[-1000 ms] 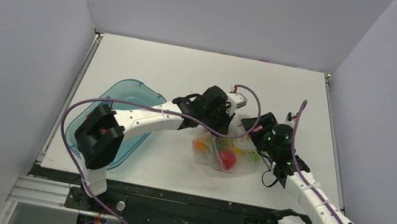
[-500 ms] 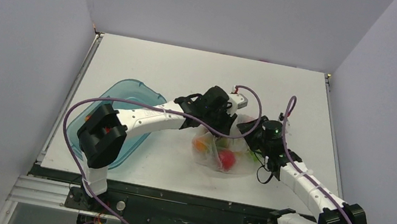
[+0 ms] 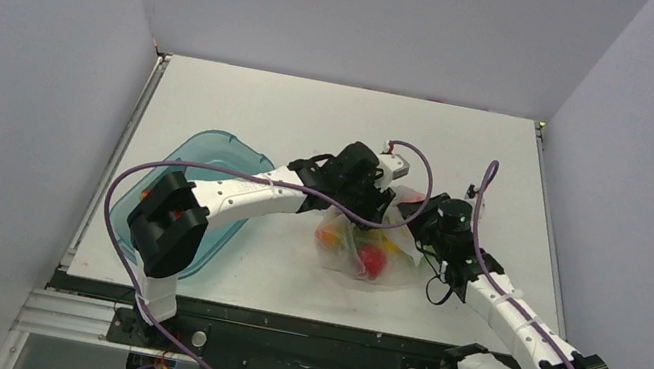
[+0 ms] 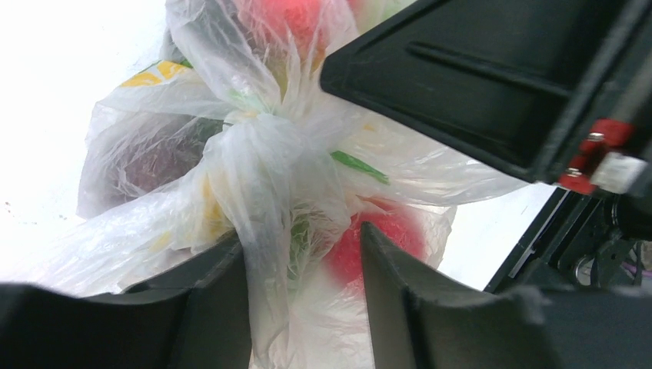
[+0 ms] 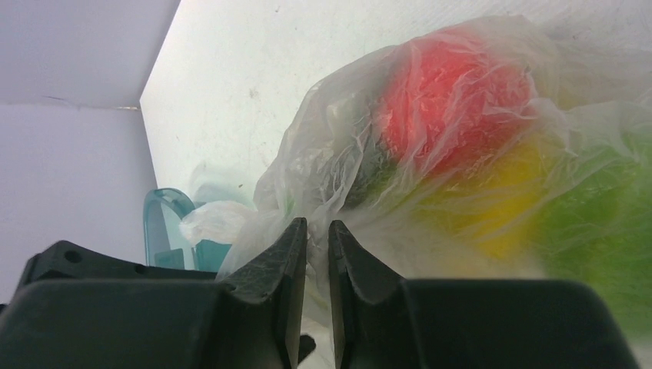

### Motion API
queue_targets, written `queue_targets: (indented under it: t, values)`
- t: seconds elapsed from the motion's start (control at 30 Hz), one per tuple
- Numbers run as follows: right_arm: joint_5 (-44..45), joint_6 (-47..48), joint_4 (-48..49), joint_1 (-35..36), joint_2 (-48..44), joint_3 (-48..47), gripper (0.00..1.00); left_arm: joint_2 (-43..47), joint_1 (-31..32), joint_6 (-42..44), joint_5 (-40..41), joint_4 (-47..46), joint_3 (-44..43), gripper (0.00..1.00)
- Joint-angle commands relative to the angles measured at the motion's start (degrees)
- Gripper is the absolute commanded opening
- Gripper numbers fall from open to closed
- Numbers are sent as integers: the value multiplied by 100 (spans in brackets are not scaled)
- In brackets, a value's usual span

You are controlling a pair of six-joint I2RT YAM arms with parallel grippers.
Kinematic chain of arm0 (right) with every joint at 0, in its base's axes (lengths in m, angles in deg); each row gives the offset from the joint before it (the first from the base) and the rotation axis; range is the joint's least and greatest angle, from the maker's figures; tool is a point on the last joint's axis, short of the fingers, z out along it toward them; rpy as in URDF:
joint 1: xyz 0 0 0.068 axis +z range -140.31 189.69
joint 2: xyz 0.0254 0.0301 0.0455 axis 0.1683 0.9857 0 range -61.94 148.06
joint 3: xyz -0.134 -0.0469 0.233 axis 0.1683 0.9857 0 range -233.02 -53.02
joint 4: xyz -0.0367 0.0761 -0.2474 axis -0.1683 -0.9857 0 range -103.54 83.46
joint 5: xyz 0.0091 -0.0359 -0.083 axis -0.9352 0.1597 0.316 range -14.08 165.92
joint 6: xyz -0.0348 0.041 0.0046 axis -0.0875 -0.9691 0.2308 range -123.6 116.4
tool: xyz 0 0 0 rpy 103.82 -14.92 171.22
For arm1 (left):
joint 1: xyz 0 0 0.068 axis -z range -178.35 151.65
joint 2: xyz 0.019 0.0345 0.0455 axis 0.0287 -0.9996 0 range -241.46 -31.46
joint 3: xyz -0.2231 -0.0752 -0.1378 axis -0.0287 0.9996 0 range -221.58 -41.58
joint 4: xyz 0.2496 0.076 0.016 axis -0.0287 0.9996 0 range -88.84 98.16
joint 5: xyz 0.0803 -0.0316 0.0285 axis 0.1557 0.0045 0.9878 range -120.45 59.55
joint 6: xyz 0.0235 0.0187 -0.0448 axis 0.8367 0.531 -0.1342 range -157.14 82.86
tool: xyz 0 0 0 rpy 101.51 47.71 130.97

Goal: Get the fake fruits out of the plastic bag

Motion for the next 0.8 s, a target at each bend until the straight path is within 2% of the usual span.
queue_targets:
  t: [0.0, 0.03, 0.13, 0.3, 0.4, 0.47, 0.77]
  values:
    - [235, 188, 66, -42, -253, -304, 3, 137, 26, 74, 172, 34, -336, 32]
    - [253, 204, 65, -43, -256, -308, 0, 154, 26, 74, 222, 48, -340, 32]
    - [311, 292, 63, -49, -234, -327, 0, 174, 29, 74, 302, 74, -341, 32]
    - [716, 430, -110, -51, -265, -325, 0, 253, 28, 79, 549, 93, -308, 22]
    - [1233, 466, -337, -75, -356, -284, 0, 318, 26, 76, 793, 126, -309, 6]
    - [1625, 435, -646, -105, -407, -274, 0, 361, 28, 67, 971, 125, -288, 0]
    - [2695, 22, -1613, -365, -686, -193, 0, 434, 6, 65, 1236, 108, -246, 0]
